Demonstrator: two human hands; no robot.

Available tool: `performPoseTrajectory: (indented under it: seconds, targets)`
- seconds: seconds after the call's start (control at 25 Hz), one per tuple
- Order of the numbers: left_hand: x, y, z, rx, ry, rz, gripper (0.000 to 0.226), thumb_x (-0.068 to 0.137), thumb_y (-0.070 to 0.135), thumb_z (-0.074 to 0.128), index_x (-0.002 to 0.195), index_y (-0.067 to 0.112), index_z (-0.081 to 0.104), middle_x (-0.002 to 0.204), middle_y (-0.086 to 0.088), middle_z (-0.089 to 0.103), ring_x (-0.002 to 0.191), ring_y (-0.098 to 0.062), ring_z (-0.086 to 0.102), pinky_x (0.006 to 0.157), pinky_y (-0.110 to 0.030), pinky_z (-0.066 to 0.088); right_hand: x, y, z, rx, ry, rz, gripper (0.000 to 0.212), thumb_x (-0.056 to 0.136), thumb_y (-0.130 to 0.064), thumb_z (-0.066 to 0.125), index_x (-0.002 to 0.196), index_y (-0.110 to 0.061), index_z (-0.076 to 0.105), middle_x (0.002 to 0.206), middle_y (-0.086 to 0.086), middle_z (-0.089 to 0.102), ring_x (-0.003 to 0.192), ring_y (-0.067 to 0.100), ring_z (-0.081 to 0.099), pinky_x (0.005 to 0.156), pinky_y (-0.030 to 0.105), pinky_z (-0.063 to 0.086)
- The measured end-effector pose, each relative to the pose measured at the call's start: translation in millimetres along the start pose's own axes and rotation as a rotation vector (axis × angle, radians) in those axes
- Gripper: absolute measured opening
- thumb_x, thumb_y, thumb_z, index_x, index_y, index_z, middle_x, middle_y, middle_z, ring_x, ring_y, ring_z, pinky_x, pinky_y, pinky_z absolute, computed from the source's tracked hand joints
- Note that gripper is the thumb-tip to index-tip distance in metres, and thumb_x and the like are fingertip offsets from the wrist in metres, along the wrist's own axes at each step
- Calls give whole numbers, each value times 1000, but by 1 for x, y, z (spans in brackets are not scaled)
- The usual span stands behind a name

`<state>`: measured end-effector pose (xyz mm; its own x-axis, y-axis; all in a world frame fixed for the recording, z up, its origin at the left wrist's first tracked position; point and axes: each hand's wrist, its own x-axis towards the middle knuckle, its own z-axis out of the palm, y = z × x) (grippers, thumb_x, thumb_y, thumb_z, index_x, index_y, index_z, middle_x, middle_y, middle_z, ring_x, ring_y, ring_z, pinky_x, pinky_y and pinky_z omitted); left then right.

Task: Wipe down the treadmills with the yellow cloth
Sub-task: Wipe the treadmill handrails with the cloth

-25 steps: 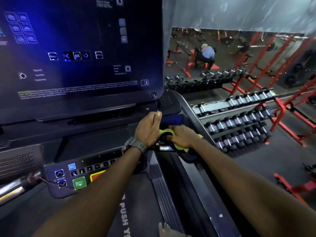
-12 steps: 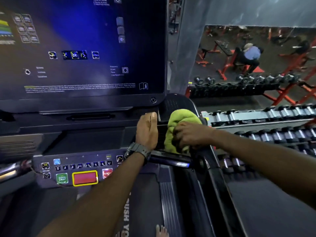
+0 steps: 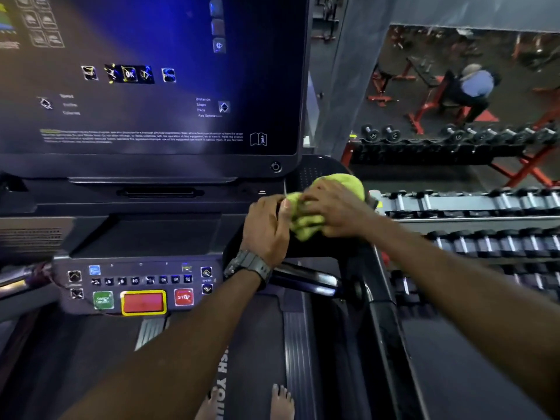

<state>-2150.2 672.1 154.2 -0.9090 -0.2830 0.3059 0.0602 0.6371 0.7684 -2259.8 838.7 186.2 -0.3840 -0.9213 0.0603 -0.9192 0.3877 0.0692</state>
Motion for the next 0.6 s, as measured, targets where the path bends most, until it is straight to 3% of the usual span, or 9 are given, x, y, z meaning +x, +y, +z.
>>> performPoseTrajectory:
  seconds: [0.08,0.2,0.24,0.36,0.44,0.52,0.6]
  targets:
    - [-1,0,2,6,19,-4,57,97,51,18,106,14,60,104,-6,60,97,-24,51,88,-37,40,2,-38,22,-24,46,169,38,65,-34,72,102,-26,74,114,-3,63,96,28,55,82,43,48]
    - [-4,2,0,-8,7,-4,60,95,54,18,115,14,57,114,-4,58,104,-21,50,94,-39,41,-32,-59,28,-60,-9,79,36,58,-35,77,92,-21,78,101,-1,67,93,27,56,78,38,50]
    - [-4,3,0,-9,-4,-4,61,95,56,18,118,14,56,116,-4,58,106,-21,50,94,-39,41,-37,-53,28,-9,80,177,38,62,-29,75,100,-23,76,105,0,66,92,28,56,76,39,49]
    - [-4,2,0,-12,-10,-11,62,95,56,20,126,14,53,124,-4,57,112,-21,51,97,-38,42,-4,-31,20,128,328,824,61,71,-20,68,130,-31,58,125,0,57,107,29,51,87,43,49]
    - [-5,0,1,19,-33,0,65,95,59,17,128,15,52,127,-4,56,114,-20,50,97,-39,42,39,-5,16,155,216,957,62,79,-31,66,139,-35,49,139,-3,50,127,31,43,102,48,41]
    - [-5,0,1,53,-53,21,69,95,61,14,129,14,52,128,-4,56,115,-20,51,97,-40,43,73,19,11,199,85,906,65,84,-38,63,145,-39,40,153,-7,39,143,34,30,110,55,31]
    - [-3,0,1,60,-49,13,70,95,62,13,129,14,52,128,-4,57,114,-21,52,97,-40,43,83,24,11,199,3,859,67,86,-41,62,148,-40,35,158,-9,33,145,35,26,113,56,29]
